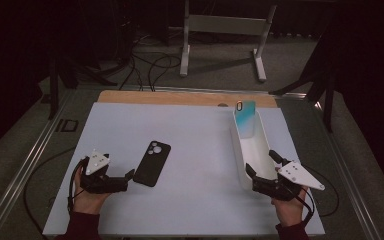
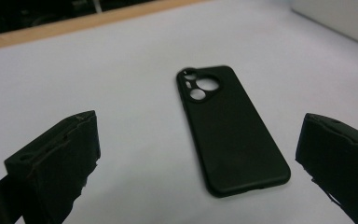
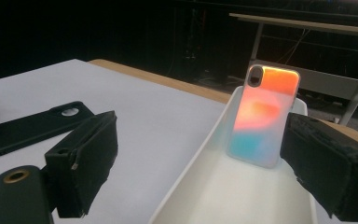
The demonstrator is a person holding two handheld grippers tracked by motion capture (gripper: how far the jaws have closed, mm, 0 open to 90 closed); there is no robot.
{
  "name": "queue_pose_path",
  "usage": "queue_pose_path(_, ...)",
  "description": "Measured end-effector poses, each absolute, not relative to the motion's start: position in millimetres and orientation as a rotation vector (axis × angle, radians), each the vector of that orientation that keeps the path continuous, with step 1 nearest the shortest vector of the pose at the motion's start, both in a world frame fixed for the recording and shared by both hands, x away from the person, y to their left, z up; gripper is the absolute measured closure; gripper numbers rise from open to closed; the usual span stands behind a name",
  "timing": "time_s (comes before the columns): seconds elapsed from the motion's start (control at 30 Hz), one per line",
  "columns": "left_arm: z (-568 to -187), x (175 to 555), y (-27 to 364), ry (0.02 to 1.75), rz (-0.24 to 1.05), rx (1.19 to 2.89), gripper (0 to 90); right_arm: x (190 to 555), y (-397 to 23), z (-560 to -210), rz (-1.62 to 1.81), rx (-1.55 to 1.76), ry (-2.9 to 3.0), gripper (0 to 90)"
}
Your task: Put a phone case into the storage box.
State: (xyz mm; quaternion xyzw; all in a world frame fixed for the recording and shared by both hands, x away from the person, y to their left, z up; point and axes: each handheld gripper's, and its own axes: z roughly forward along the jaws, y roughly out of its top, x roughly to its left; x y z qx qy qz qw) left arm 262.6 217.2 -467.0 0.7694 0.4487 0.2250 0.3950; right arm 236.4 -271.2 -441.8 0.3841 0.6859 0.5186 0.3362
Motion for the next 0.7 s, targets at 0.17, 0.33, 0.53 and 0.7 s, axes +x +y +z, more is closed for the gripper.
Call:
queue_pose_path(0.17, -467.5, 273.3, 207.1, 1.157, 0.532, 2.014, 0.1, 236.4, -271.3, -441.1, 1.355, 1.007, 1.788, 10.8)
queue_pose_path(0.33, -469.2, 284.7, 197.2, 1.173, 0.5, 2.075, 0.1, 236.5, -271.7, -440.4, 1.358, 1.008, 1.789, 10.8)
queue_pose_path(0.53, -472.4, 296.3, 184.3, 1.176, 0.471, 2.133, 0.1, 236.7, -272.0, -440.3, 1.357, 1.009, 1.79, 10.8)
queue_pose_path(0.7, -476.0, 302.9, 175.9, 1.17, 0.446, 2.168, 0.1, 236.7, -272.4, -439.8, 1.359, 1.007, 1.787, 10.8)
